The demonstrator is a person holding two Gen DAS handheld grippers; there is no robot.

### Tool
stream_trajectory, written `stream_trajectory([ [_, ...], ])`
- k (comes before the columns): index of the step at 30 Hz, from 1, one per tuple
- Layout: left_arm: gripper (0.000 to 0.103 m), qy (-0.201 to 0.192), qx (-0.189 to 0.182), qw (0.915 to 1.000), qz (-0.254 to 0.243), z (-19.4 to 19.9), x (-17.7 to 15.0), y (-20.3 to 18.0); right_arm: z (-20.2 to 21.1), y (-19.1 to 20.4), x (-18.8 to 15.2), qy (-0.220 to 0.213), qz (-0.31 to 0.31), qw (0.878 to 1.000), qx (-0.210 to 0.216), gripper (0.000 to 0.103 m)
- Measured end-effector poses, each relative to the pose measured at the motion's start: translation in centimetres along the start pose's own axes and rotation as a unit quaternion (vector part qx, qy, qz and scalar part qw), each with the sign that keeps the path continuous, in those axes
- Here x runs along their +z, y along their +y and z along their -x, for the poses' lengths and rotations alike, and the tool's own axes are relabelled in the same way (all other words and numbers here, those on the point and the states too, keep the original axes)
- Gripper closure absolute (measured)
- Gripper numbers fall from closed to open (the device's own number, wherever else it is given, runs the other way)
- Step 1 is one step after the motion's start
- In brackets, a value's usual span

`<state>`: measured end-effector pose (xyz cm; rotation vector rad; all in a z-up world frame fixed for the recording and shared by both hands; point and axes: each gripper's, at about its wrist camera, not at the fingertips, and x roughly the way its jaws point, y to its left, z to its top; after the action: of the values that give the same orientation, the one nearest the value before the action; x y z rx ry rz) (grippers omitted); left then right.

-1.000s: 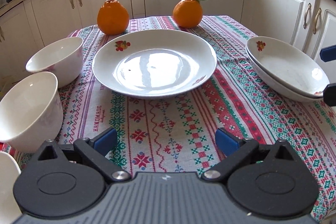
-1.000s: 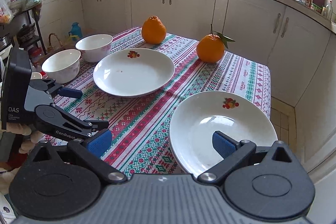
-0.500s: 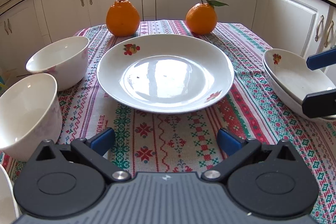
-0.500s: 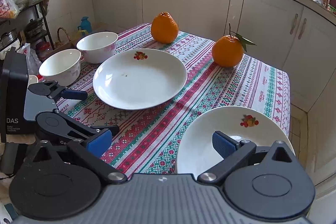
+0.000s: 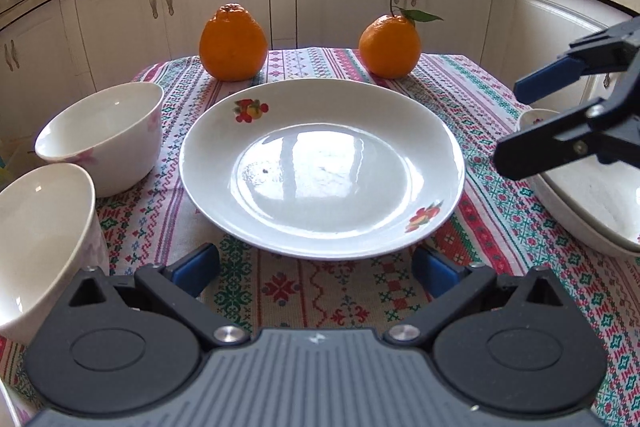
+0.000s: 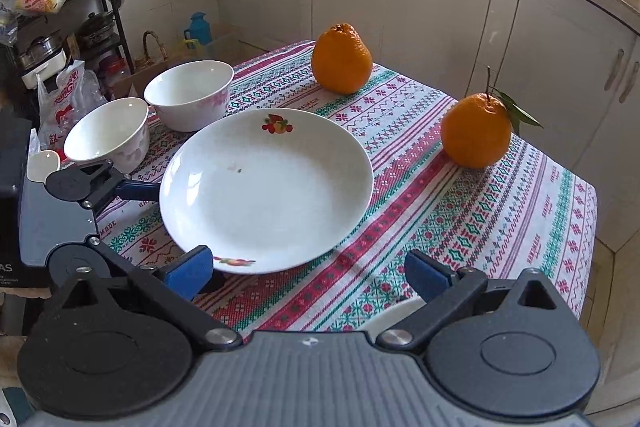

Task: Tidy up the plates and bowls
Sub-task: 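Grip the rim of the white plate with the right gripper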

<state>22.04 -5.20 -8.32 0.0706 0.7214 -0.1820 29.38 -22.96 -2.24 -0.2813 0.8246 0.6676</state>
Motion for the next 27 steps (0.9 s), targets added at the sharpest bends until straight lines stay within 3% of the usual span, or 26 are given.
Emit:
stream_trajectory([
  [15, 0.003, -0.003, -0.007, 0.9999, -0.012, -0.3, 0.4, 0.3, -8.1, -3.3, 7.5, 0.036, 0.044, 0.995, 0.087, 0.000],
  [27, 0.008, -0.001, -0.016, 0.9998, -0.015, -0.3, 0.5, 0.4, -13.0, -4.8, 9.6, 0.065, 0.038, 0.986, 0.150, 0.021],
])
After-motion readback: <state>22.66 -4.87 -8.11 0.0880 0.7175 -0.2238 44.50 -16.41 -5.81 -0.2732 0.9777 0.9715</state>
